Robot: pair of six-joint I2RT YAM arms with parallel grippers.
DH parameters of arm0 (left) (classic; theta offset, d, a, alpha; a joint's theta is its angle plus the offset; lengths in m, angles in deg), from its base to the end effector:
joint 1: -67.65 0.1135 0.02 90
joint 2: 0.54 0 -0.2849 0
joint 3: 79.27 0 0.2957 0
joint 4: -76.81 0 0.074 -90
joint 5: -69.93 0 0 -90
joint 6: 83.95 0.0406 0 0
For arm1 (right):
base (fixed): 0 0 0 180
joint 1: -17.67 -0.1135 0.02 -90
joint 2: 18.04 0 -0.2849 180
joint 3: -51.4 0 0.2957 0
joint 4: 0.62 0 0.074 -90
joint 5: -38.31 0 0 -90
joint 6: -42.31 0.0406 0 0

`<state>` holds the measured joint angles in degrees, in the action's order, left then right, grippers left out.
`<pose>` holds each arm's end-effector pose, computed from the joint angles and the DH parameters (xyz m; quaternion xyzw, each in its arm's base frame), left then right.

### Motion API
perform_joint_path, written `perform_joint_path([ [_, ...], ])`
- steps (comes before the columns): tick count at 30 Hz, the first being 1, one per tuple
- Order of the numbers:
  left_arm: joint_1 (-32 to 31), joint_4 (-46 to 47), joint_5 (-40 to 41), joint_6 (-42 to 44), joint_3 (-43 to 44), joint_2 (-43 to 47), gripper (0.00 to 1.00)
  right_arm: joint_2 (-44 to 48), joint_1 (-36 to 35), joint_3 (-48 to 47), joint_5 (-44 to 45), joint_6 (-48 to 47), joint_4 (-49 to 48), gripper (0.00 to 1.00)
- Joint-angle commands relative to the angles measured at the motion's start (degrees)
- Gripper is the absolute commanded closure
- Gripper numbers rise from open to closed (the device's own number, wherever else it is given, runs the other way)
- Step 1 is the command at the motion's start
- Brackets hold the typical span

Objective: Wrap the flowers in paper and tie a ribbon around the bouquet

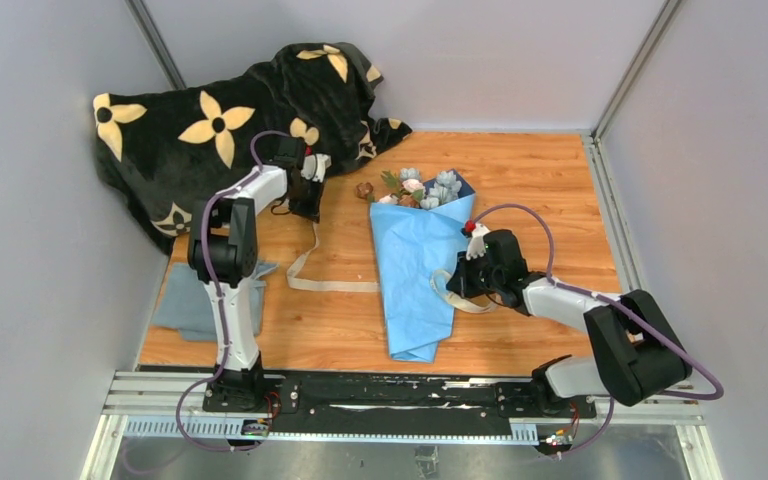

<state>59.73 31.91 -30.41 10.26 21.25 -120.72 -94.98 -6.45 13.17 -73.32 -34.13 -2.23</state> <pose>0.4849 -0.0748 0.1574 0.1224 0.9640 -0.0950 0.2163 0.2453 0.1262 0.1387 -0.1641 0.8680 0.3003 0.3598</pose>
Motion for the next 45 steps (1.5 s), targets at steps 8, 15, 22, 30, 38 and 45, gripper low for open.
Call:
perform_joint_path([
  [8,-23.23,-9.37,-27.65,15.49,-2.70,29.48,1.00,-2.36,-0.13,-1.83,0.34,-2.87,2.30,1.00],
  [15,-34.05,-10.40,-32.73,12.41,10.59,18.84,1.00,-5.62,2.30,-6.51,-6.77,-0.74,1.90,1.00],
  [22,-41.03,-12.24,-35.01,27.19,13.25,12.22,1.00,-7.29,5.30,-12.07,-13.10,-3.13,4.05,1.00],
  [30,-44.02,-17.00,-26.95,43.46,13.25,8.24,0.60,-11.70,6.29,-18.73,-18.65,-7.71,8.66,1.00],
  [38,-40.56,-16.91,-19.62,45.31,9.29,12.26,0.18,-12.02,6.25,-19.77,-20.36,-8.56,8.89,1.00],
  [45,-28.49,1.95,-22.08,23.72,0.25,13.12,0.23,-9.39,6.27,-18.59,-24.91,-10.06,7.72,1.00],
])
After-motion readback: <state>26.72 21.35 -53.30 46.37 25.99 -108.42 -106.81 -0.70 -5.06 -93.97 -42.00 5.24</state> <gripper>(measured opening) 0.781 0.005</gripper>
